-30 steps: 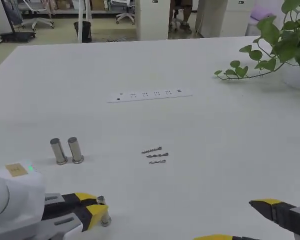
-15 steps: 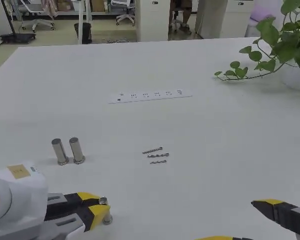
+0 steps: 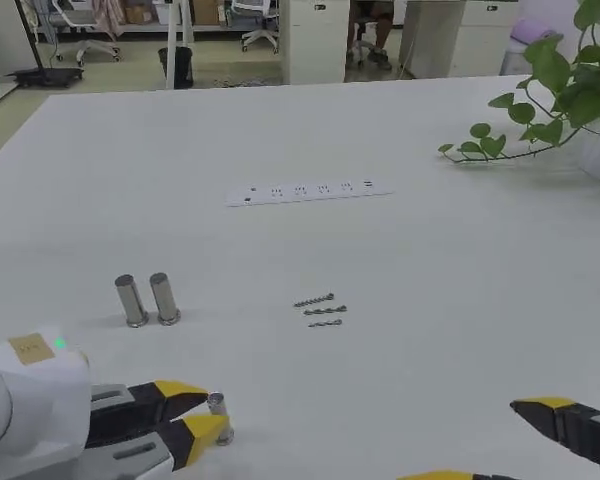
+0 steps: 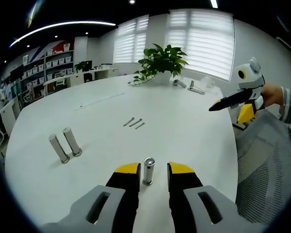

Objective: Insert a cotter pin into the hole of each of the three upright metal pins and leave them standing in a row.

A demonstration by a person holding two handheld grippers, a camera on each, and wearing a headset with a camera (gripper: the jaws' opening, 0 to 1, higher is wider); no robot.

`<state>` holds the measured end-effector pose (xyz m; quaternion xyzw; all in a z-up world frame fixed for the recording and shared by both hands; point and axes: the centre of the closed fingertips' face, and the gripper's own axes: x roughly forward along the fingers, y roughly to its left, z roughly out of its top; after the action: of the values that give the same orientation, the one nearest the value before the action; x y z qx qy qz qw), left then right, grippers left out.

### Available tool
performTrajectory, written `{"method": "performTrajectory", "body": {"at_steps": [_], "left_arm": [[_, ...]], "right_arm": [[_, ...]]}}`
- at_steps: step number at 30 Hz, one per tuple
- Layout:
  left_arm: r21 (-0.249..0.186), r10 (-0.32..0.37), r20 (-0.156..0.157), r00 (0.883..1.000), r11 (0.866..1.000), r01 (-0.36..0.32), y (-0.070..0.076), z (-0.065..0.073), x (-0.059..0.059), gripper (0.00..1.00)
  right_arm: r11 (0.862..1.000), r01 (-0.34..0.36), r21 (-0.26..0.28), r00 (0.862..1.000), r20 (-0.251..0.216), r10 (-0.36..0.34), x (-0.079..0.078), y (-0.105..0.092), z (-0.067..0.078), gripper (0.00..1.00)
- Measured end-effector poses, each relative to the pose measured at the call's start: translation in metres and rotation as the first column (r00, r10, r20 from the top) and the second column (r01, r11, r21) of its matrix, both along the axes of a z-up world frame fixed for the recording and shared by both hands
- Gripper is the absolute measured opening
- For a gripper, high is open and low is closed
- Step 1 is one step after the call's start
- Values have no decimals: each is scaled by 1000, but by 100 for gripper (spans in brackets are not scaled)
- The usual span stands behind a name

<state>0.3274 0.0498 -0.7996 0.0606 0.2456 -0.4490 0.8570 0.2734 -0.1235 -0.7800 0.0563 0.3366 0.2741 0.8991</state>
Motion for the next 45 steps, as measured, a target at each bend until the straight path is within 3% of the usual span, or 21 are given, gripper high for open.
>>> {"method": "performTrajectory", "body": {"at_steps": [5,7,9,10,13,21,26,28,31,37,45], "left_arm": [[-23,-10,-14,1000,1000,9,10,6,-13,41],[-28,-11,-22,1000,1000,10,16,7,-18,51],[-24,31,-39,999,999,-32,24,6,-17,65],[-23,22,-32,999,999,-23,26,7,-20,70],[-59,35,-59,998,998,-39,30,8,-25,78],[-63,54,-97,994,996,-61,33,4,-35,100],[-76,61,-129,990,995,-71,34,2,-40,99],[-70,68,-114,991,995,-76,36,2,-40,99],[-79,78,-117,990,993,-88,36,4,-40,99],[-125,120,-100,988,983,-132,40,16,-38,99],[-178,144,-102,984,971,-160,38,26,-40,99]], "right_arm": [[1000,-5,-25,1000,3,5,-2,-5,4,92],[1000,-3,-28,1000,5,3,-1,-9,6,92],[999,3,-35,1000,6,-3,0,-12,7,92],[999,3,-39,1000,6,-3,0,-14,6,92],[999,7,-45,1000,-4,-7,0,-16,3,92],[999,-1,-50,1000,-21,-1,-4,-16,-1,91],[998,-20,-55,999,-30,18,-6,-12,-4,91],[998,-26,-60,999,-32,24,-6,-12,-4,91],[997,-32,-63,999,-31,31,-5,-11,-4,91],[997,-35,-64,999,-31,33,0,-8,-6,89],[995,-72,-73,997,-26,71,10,1,-5,88]]}}
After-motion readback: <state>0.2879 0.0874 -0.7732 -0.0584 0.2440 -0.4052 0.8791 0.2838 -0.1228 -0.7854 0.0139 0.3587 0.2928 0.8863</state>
